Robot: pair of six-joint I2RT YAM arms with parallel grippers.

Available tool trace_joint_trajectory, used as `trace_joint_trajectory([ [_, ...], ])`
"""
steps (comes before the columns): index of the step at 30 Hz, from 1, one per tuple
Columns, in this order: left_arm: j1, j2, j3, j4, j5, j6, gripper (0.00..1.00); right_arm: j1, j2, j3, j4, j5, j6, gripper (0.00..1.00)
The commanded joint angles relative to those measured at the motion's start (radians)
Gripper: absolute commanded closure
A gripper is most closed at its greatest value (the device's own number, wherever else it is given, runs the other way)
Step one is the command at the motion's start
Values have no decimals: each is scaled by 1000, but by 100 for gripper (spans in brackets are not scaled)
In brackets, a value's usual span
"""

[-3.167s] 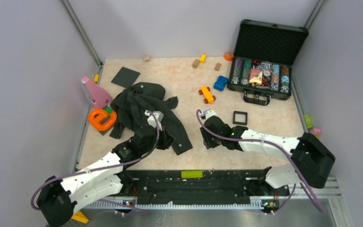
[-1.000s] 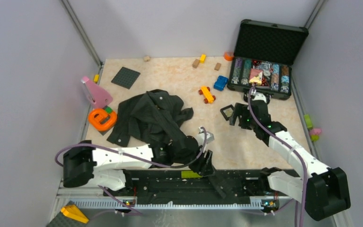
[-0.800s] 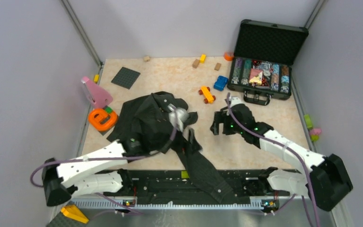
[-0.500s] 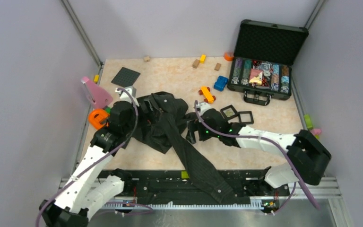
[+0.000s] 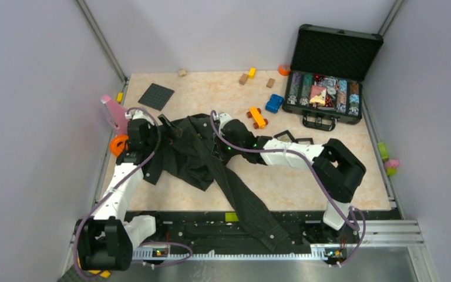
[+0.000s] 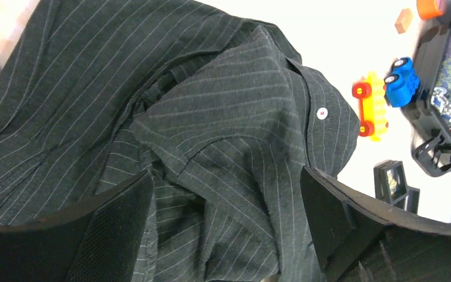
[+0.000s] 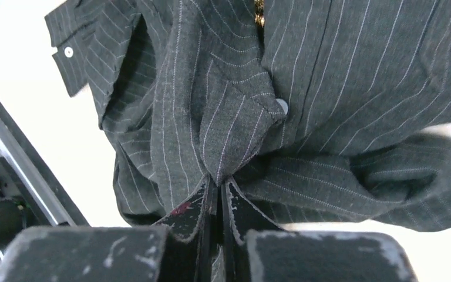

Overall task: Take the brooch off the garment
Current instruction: Flatten out the clothes at the center of the board.

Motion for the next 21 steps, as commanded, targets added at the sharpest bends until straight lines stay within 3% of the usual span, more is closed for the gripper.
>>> trace_joint_trajectory([
  [1,108,-5,-25,140,95,-42,2,-59,5,255,-128,9,-58,100],
  [7,137,-65,-37,153,125,-32,4,-166,-33,644,-341,33,-144,100],
  [14,133,-81,-71,222,227,-9,7,-175,68,1190,-625,67,-246,100],
  [17,84,-69,-93,243,219,25,8,-176,86,1283,-668,67,-264,100],
  [21,-27,-42,-92,246,128,100,8,-177,53,1262,-684,36,-279,100],
])
